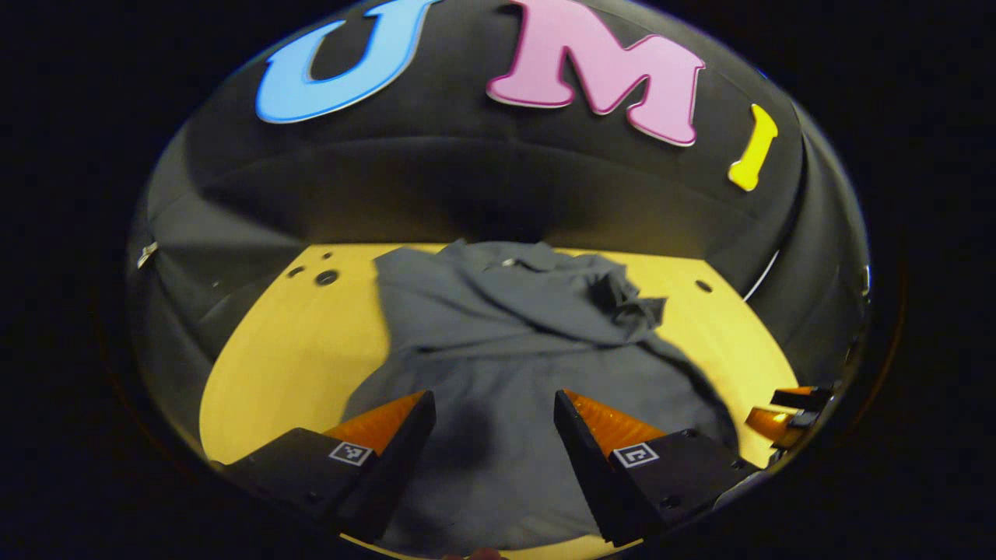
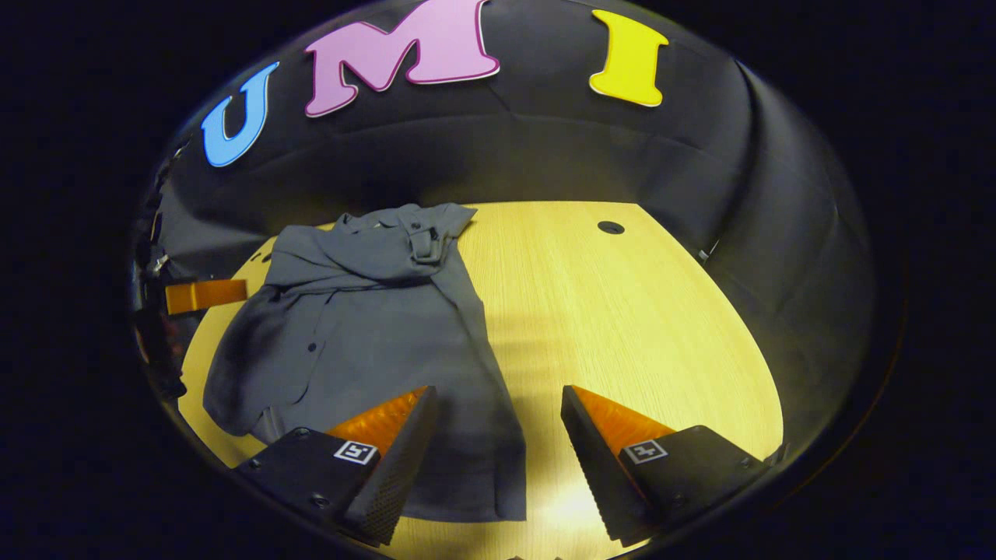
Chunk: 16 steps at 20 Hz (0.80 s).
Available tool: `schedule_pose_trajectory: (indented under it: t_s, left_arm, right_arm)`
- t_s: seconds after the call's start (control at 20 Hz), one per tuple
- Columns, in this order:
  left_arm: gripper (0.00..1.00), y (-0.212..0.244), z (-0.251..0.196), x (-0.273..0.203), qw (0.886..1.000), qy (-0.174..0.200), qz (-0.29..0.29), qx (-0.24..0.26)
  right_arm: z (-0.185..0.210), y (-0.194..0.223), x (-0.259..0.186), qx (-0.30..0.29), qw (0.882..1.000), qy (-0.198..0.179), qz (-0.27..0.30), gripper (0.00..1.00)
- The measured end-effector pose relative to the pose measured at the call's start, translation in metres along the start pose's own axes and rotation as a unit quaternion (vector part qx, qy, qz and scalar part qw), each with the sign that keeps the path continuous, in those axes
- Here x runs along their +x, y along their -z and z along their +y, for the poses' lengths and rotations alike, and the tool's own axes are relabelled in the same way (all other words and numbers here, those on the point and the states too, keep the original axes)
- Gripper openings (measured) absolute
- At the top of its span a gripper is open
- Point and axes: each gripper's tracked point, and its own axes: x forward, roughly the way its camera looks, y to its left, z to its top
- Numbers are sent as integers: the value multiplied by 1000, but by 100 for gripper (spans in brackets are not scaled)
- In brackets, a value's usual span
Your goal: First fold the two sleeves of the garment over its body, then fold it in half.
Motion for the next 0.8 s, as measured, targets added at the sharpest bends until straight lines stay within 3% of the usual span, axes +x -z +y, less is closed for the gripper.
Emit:
schedule_pose_trajectory:
  t_s: [0.4, 0.8]
  left_arm:
    - [96, 117, 95, -39, 990, -85, 90, -63]
    - [97, 139, 98, -36, 987, -88, 123, -62]
  right_arm:
    - [2, 55, 0, 6, 998, 10, 61, 98]
    - [6, 87, 12, 13, 993, 16, 114, 98]
